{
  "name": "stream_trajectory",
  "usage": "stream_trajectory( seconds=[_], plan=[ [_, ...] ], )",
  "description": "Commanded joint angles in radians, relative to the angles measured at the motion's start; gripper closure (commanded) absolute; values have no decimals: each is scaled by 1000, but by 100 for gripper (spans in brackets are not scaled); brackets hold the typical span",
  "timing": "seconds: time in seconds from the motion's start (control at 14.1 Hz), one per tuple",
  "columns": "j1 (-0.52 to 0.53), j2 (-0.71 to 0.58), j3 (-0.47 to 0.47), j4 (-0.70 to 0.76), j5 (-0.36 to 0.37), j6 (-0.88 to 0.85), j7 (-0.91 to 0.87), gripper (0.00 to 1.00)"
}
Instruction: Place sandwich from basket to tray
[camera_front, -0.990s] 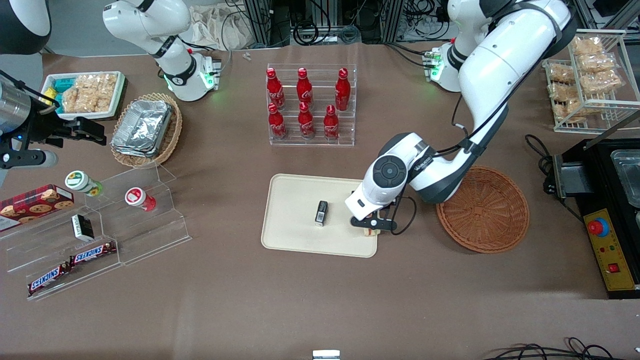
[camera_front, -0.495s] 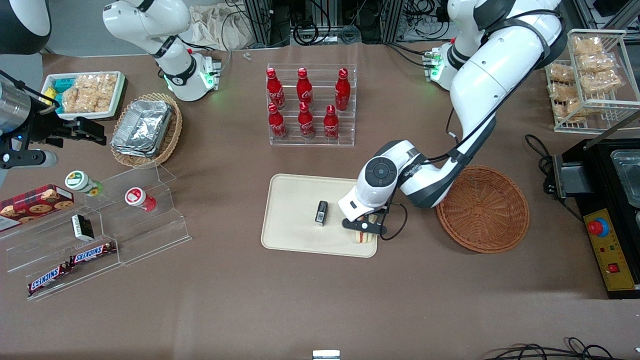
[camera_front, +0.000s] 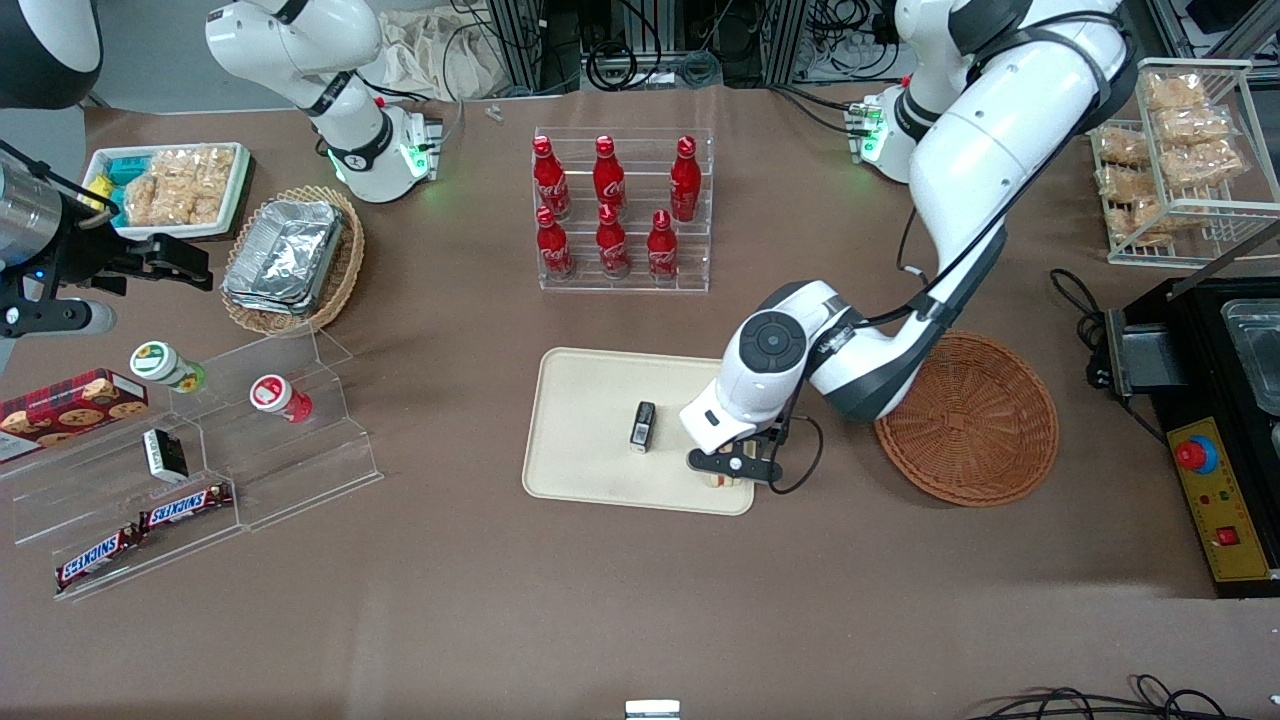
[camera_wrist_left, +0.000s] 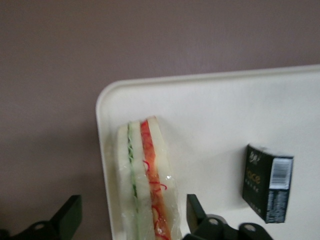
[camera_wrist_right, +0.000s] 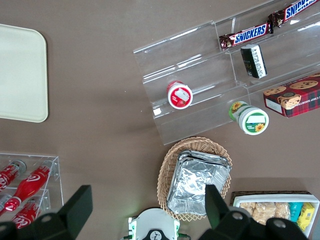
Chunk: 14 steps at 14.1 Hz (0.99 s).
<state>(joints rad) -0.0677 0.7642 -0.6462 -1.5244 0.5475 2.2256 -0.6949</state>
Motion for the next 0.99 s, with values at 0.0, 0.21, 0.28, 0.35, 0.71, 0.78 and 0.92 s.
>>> stream_trajectory(
  seconds=[0.0,0.21,0.28,0.35,0.71,0.78,0.92],
  plan=[
    [63,-121,-4,-19,-21,-93,-9,0],
    [153,-230,-23,-63,-144,-122,37,0],
    [192,-277,-30,-89,-179,-139,78,0],
    [234,-323,-36,-106,-231,-176,125,0],
    [432,-471,-36,-111,-417,-375,498,0],
    [472,-488,-36,-111,-437,-411,590,0],
    [543,-500,-35,-111,-442,-455,749,0]
  ],
)
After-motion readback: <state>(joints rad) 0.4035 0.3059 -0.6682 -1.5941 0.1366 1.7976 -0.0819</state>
